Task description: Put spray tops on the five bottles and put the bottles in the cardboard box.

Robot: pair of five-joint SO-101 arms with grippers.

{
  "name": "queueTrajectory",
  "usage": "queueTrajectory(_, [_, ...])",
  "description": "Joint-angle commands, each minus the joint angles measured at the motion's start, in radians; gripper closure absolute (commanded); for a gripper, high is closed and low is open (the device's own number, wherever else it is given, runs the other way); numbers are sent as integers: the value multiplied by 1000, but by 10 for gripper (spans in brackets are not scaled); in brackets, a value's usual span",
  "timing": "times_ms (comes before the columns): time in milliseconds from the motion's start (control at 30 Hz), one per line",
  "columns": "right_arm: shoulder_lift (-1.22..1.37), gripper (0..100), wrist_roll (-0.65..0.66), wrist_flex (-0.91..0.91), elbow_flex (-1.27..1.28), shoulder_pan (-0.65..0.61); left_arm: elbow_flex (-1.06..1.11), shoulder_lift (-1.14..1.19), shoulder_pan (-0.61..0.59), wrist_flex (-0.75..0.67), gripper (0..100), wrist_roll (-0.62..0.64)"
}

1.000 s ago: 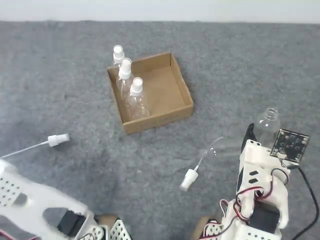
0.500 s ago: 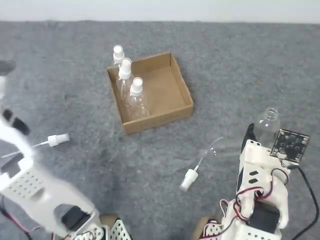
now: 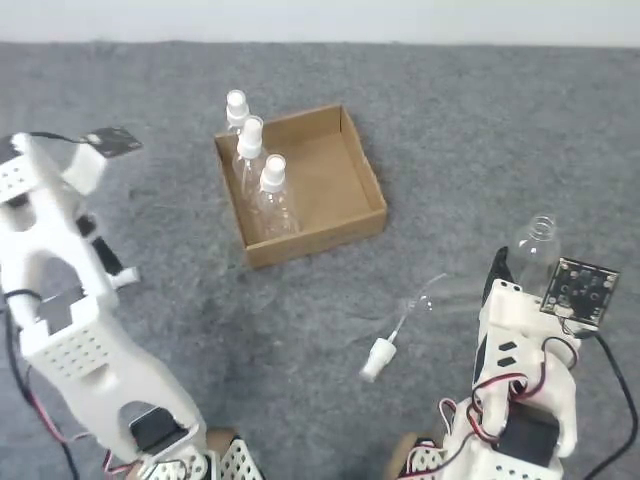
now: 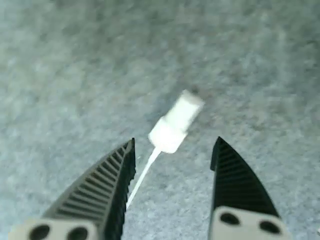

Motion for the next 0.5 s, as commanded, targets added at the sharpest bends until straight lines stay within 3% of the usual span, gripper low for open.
queueTrajectory(0, [-15, 993, 2, -36, -8, -7, 31, -74, 43, 35, 776, -34])
queueTrajectory(467, [-15, 993, 2, -36, -8, -7, 107, -46, 17, 5, 776, -186])
